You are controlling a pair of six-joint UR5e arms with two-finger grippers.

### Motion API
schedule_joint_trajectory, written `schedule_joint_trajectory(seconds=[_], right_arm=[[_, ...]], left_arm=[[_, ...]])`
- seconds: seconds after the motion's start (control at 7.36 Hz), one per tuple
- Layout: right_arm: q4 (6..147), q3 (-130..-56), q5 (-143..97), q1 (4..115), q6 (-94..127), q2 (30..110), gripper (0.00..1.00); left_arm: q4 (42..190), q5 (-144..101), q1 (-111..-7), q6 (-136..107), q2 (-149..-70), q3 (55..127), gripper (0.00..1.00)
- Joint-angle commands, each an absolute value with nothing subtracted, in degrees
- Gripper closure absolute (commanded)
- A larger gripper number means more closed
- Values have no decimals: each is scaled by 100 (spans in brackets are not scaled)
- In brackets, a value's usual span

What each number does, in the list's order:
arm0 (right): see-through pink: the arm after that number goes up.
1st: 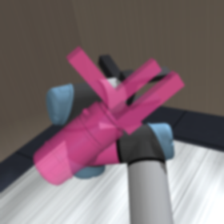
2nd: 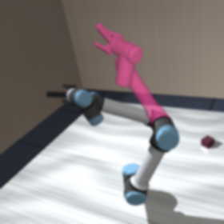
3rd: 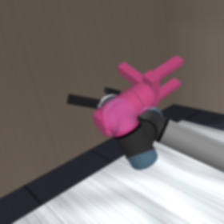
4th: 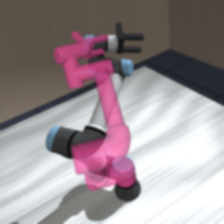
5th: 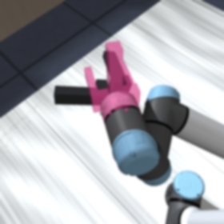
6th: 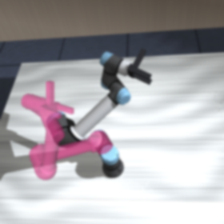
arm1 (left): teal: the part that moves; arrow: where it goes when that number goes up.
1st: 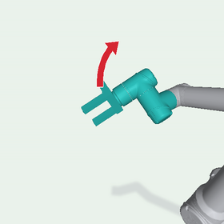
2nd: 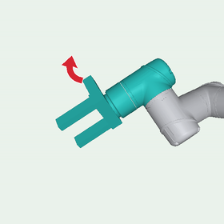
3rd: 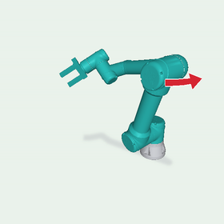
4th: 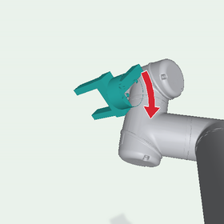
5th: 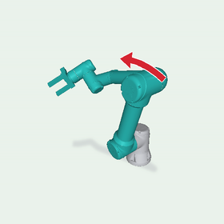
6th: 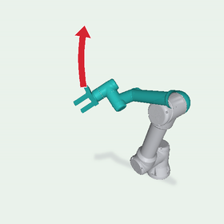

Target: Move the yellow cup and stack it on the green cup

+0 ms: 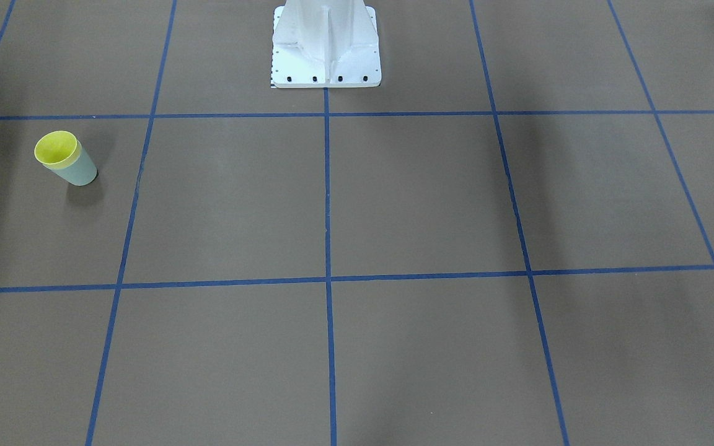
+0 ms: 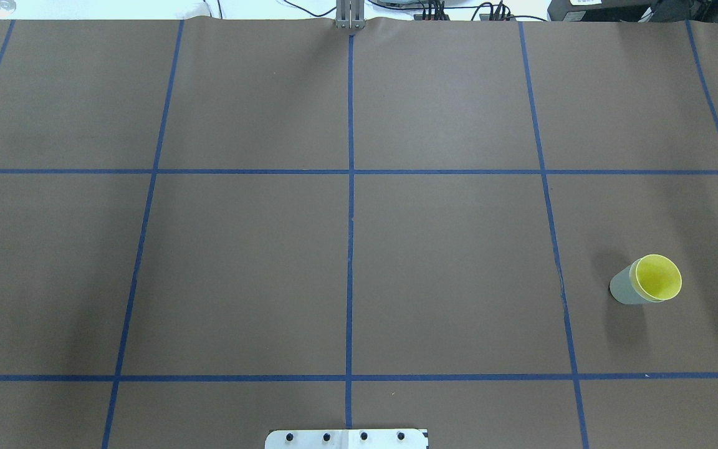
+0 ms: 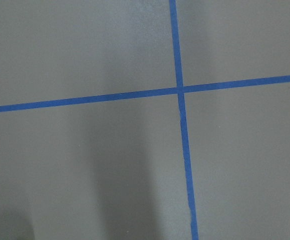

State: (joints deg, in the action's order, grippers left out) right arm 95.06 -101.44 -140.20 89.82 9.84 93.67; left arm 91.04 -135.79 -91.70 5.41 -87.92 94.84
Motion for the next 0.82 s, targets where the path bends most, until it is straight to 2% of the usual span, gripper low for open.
schedule_joint_trajectory(seconds=[0.0, 0.68], right_arm=[[9545, -10169, -14045, 8991, 967, 9430, 0], [9492, -10107, -13983, 8991, 940, 9501, 0]], left_arm=[[9385, -13623, -9167, 554, -8596, 9448, 0], [9387, -13588, -9158, 571, -8605, 9457, 0]])
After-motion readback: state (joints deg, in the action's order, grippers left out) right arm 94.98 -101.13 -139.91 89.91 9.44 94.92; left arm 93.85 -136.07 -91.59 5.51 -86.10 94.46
